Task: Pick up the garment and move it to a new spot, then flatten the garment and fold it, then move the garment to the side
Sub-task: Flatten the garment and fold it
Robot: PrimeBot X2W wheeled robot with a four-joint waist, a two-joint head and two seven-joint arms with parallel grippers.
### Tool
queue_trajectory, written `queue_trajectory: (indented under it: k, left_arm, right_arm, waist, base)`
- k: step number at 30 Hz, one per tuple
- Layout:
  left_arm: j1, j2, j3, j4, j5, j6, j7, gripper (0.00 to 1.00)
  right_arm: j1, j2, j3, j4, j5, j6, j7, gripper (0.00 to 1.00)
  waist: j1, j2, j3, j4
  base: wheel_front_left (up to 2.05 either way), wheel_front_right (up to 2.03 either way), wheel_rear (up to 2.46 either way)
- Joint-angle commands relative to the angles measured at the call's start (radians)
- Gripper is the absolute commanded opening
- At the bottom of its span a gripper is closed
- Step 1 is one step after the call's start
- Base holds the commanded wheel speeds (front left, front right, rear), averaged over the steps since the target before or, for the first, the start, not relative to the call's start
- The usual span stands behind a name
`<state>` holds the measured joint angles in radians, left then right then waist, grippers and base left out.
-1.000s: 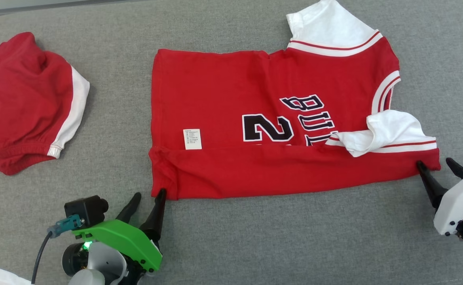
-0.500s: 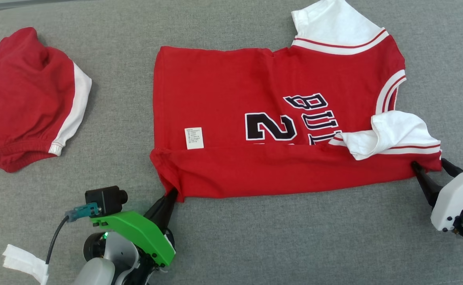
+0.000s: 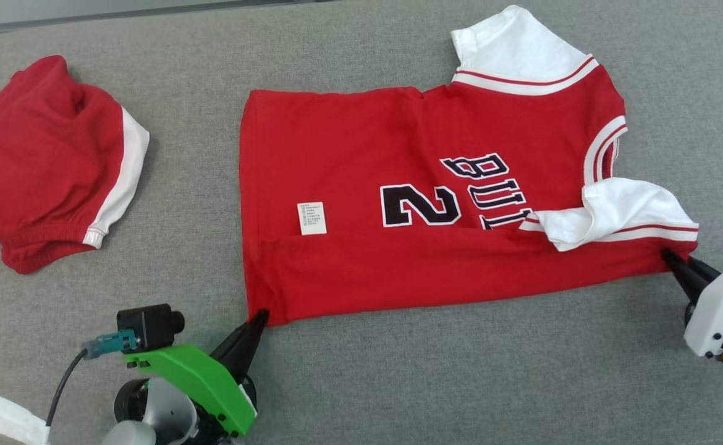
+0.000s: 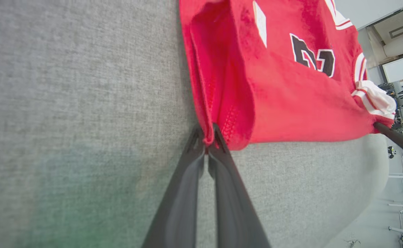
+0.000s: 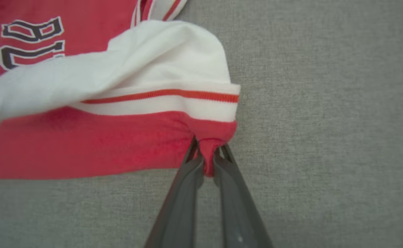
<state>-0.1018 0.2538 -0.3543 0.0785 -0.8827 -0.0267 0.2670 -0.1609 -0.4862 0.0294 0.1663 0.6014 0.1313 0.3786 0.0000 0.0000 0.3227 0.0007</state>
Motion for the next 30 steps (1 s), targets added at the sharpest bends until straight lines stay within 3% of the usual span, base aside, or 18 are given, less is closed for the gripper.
queue_trajectory:
  k: [1, 9, 14, 15, 16, 17, 20, 24, 30]
  left_arm:
    - [0.025, 0.017, 0.007, -0.037, -0.018, -0.004, 0.014, 0.0]
    - [0.233, 0.082, -0.011, -0.292, -0.066, 0.042, 0.098, 0.0]
    - [0.333, 0.045, -0.037, -0.277, -0.072, 0.057, 0.061, 0.0]
    - [0.337, 0.026, -0.037, -0.262, -0.073, 0.062, 0.044, 0.06]
    - [0.336, 0.02, -0.038, -0.249, -0.067, 0.062, 0.033, 0.26]
    - [0.327, 0.014, -0.035, -0.236, -0.062, 0.061, 0.015, 1.0]
    - [0.295, 0.011, -0.008, -0.22, -0.043, 0.068, -0.025, 1.0]
    - [0.267, 0.06, 0.033, -0.262, 0.003, 0.09, -0.04, 1.0]
    - [0.04, 0.128, 0.059, -0.34, 0.083, 0.112, 0.028, 1.0]
  right_arm:
    - [0.013, -0.029, -0.016, -0.015, 0.015, -0.001, 0.011, 0.0]
    - [0.128, -0.165, -0.031, -0.136, 0.122, -0.001, 0.166, 0.0]
    - [0.216, -0.157, -0.045, -0.143, 0.14, -0.001, 0.18, 0.0]
    - [0.227, -0.147, -0.045, -0.135, 0.135, -0.001, 0.175, 0.0]
    - [0.232, -0.142, -0.047, -0.13, 0.13, -0.001, 0.169, 0.21]
    - [0.237, -0.142, -0.049, -0.124, 0.116, -0.001, 0.163, 1.0]
    - [0.252, -0.132, -0.067, -0.13, 0.114, -0.001, 0.157, 1.0]
    - [0.245, -0.174, -0.123, -0.224, 0.133, -0.001, 0.177, 1.0]
    - [0.01, -0.237, -0.161, -0.364, 0.107, -0.001, 0.241, 1.0]
  waist:
    - [0.0, 0.0, -0.018, -0.001]
    - [0.0, 0.0, -0.043, -0.005]
    - [0.0, 0.0, -0.04, -0.003]
    - [0.0, 0.0, -0.04, 0.001]
    - [0.0, 0.0, -0.04, 0.003]
    - [0.0, 0.0, -0.041, 0.007]
    - [0.0, 0.0, -0.042, 0.014]
    - [0.0, 0.0, -0.029, 0.015]
    - [0.0, 0.0, 0.106, 0.049]
  base:
    - [0.0, 0.0, 0.0]
    - [0.0, 0.0, 0.0]
    - [0.0, 0.0, 0.0]
    - [0.0, 0.0, 0.0]
    - [0.0, 0.0, 0.0]
    - [0.0, 0.0, 0.0]
    - [0.0, 0.0, 0.0]
    - [0.0, 0.0, 0.0]
    - [0.0, 0.0, 0.0]
